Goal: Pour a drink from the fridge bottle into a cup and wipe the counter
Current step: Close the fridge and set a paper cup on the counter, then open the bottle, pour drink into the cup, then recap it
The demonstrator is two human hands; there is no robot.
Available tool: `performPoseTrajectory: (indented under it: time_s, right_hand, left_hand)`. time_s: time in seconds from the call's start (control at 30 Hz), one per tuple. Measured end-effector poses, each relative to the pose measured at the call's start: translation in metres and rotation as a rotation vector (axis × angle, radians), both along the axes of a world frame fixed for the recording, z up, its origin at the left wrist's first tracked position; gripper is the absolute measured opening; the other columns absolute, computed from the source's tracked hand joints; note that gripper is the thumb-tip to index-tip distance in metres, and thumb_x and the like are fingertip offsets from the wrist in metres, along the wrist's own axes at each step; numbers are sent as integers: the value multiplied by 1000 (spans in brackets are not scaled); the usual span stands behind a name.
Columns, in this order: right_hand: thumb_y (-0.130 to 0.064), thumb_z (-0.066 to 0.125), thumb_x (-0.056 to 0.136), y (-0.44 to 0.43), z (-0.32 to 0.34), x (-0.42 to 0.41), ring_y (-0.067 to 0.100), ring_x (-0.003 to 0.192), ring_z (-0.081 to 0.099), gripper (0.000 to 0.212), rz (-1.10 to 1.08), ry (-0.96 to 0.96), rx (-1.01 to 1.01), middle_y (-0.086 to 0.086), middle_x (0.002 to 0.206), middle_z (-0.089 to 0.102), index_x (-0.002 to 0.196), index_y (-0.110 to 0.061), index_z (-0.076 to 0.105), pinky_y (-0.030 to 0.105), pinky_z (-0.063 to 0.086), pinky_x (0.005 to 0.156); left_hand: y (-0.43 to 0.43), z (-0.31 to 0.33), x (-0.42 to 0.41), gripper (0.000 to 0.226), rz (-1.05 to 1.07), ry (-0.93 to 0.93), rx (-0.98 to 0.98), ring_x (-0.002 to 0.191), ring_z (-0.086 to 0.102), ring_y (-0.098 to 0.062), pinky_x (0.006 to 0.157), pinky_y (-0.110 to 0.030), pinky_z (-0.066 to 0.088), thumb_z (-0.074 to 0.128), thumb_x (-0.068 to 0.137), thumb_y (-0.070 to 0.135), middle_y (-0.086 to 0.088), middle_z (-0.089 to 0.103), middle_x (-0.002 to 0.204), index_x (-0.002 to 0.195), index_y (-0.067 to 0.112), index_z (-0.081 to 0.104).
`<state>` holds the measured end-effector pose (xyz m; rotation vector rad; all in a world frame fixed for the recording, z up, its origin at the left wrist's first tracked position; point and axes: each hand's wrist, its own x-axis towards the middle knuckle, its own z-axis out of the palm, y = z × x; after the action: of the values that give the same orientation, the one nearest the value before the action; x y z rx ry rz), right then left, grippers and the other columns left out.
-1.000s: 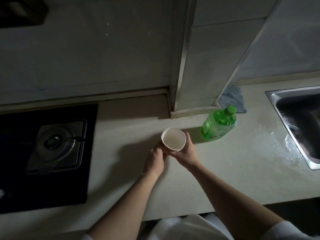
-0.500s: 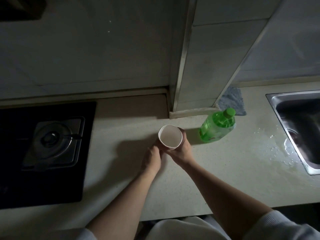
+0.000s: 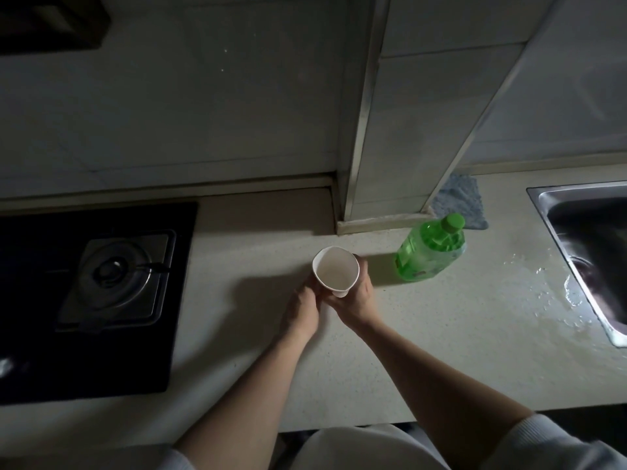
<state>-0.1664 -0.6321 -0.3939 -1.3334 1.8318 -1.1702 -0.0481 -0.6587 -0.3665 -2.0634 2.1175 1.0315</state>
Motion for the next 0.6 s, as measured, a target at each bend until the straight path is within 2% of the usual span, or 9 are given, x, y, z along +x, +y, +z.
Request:
performPoseTrajectory:
  time_s: [0.07,0.17,0.27,0.33,0.43,0.5,0.6]
  right_hand:
    - [-30,85,57,1,1,0,17,101,54,88,-5,10,-8,-1,117,47,130,-2,45,10,40,75]
    - [-21,93,60,4,0,-2,23,97,57,85,-10,44,8,7,113,54,128,2,46,24,42,71]
    - [-20,93,62,9,0,-4,24,96,57,81,-3,72,20,14,111,58,126,2,49,28,42,72]
    - [-27,92,64,12,2,-7,20,97,55,79,1,84,38,12,112,59,125,0,51,27,42,75]
    - [-29,91,65,20,0,-18,27,98,58,75,10,140,57,16,110,61,121,3,53,21,38,78]
    - [-28,88,70,28,1,-30,32,103,57,75,7,171,92,19,115,59,125,6,51,20,37,84]
    - [-25,82,77,41,6,-51,31,109,58,65,3,217,80,18,118,60,126,4,51,26,41,91]
  left_hand:
    - [1,-1,1,23,-35,-23,-19,104,65,-36,83,-39,50,47,98,12,-21,67,113,112,0,62]
    - [4,-4,2,24,-63,-61,-43,106,64,-36,85,-39,49,47,97,11,-21,66,114,113,0,62]
    - [6,-5,3,26,-65,-43,-73,108,63,-38,85,-40,49,49,97,15,-22,65,116,115,1,62]
    - [7,-3,6,27,-50,-5,-112,107,62,-40,84,-41,49,52,96,19,-22,65,116,117,3,61]
    - [11,-2,11,30,-18,38,-185,107,61,-38,85,-39,47,57,96,24,-20,65,114,118,4,61]
    - [18,-3,15,27,-23,28,-248,103,61,-37,85,-38,46,58,95,24,-19,66,109,111,3,63]
    - [33,-4,10,19,-185,7,-235,98,62,-34,82,-37,49,57,90,18,-13,65,104,104,8,65]
